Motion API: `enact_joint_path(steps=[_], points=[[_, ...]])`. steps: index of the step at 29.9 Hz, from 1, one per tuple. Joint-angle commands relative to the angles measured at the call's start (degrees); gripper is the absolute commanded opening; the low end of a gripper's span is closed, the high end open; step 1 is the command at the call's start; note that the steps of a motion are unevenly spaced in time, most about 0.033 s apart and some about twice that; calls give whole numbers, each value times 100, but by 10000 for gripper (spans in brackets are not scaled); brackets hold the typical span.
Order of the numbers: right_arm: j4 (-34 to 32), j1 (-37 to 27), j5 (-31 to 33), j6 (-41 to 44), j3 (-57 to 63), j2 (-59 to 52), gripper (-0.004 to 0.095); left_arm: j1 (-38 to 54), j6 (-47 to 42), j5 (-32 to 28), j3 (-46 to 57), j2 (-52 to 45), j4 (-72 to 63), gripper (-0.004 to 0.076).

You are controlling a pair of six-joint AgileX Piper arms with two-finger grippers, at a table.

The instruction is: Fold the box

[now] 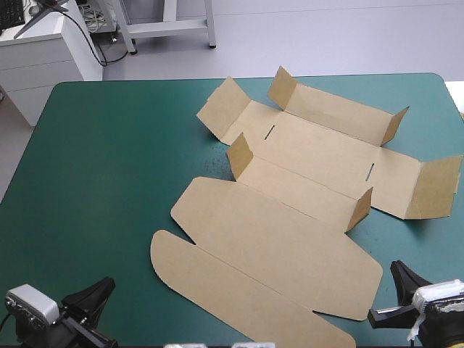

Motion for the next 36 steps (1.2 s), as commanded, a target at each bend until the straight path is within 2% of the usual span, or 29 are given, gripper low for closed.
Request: enact_joint_path(steps=[1,7,9,11,14,18,20,24,28,32,36], points=[[29,-32,-425,-20,-165,-128,-18,-19,-19,-451,-132,-27,-126,-8],[29,-32,-425,-20,-165,-128,-3,-19,-19,-451,-132,-27,-126,-8],[29,-32,-425,-20,-165,-128,35,-19,-19,-451,-132,-27,-126,-8],[29,-32,-425,-20,-165,-128,118,-19,-19,-451,-132,-27,-126,-8],[29,-32,-425,-20,-165,-128,337,-19,-19,-451,-132,-27,-126,-8],[29,-32,-425,-20,-165,-128,702,-19,-19,-451,-132,-27,-126,-8],[29,-32,-425,-20,-165,-128,791,-19,-19,-451,-132,-27,-126,-8],[17,-32,-425,43,-165,-128,819,-19,-19,-451,-132,-27,-126,-8],[-5,-32,-415,702,-328,166,820,-19,-19,-451,-132,-27,-126,-8],[-40,-32,-378,1430,-827,932,820,-19,-19,-451,-132,-27,-126,-8],[-74,-32,-80,2101,-1553,2054,820,-19,-19,-451,-132,-27,-126,-8]])
